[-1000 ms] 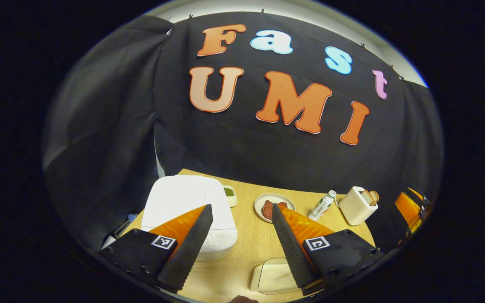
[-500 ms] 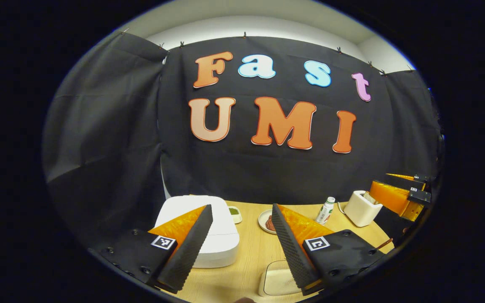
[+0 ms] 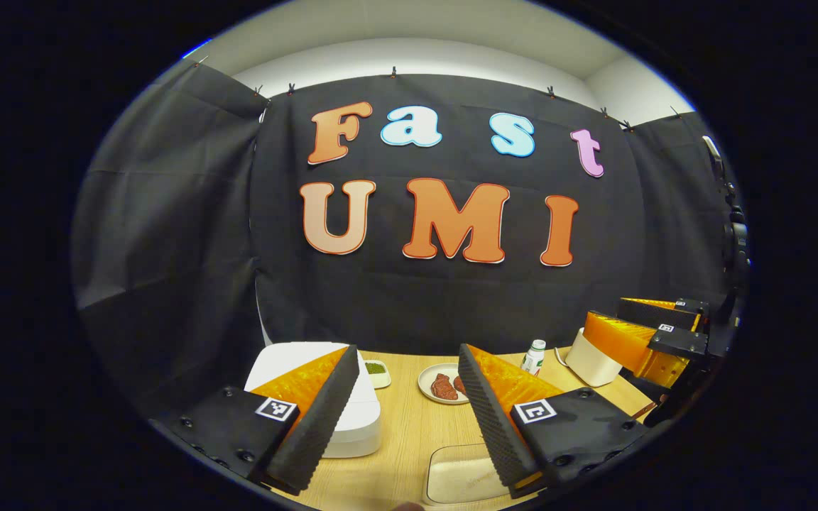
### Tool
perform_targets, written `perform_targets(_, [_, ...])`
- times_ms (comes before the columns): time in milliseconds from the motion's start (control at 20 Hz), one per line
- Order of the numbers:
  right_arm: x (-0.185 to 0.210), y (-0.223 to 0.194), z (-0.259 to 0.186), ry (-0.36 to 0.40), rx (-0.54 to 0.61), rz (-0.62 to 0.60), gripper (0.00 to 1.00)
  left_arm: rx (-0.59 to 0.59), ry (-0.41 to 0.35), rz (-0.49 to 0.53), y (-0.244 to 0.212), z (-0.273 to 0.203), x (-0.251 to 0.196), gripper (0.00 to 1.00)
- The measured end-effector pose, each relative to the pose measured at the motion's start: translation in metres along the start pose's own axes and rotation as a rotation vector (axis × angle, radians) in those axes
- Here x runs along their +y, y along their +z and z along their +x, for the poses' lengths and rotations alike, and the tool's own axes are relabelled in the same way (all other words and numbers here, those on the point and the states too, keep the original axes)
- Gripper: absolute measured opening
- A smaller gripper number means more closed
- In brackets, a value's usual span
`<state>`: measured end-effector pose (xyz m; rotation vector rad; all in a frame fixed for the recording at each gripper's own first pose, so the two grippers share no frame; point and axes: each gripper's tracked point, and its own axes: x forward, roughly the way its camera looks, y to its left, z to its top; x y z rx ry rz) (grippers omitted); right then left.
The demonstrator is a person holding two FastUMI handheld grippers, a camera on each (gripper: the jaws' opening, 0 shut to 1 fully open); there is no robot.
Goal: Close the left gripper, press the button to open the rice cooker; take a wooden spoon from the chopstick holder with the right hand, scoop a spoonful of rice and pour it into the rice cooker, then put the wooden spoon back into the chopstick holder.
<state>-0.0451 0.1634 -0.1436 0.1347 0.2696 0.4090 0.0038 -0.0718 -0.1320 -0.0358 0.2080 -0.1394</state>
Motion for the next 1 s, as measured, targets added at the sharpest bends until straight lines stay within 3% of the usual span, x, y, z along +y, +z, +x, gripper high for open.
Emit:
perform_targets(550, [-0.008,0.004,0.008,-0.029,-0.037,0.021,0.94,-0.084,0.059,0.056,0.013,0.007,0.014,0.96])
perform_targets(600, [-0.009,0.006,0.009,-0.032,-0.039,0.021,0.94,-0.086,0.062,0.058,0.012,0.005,0.014,0.92])
perform_targets(800, [-0.009,0.009,0.01,-0.037,-0.053,0.024,0.94,-0.079,0.053,0.042,0.008,0.007,0.012,0.99])
perform_targets(950, [-0.012,0.007,0.01,-0.039,-0.052,0.02,0.94,-0.064,0.063,0.039,0.001,0.009,0.015,1.0])
perform_targets(1000, [-0.012,0.006,0.011,-0.04,-0.048,0.017,0.94,-0.065,0.064,0.041,0.003,0.01,0.017,0.96])
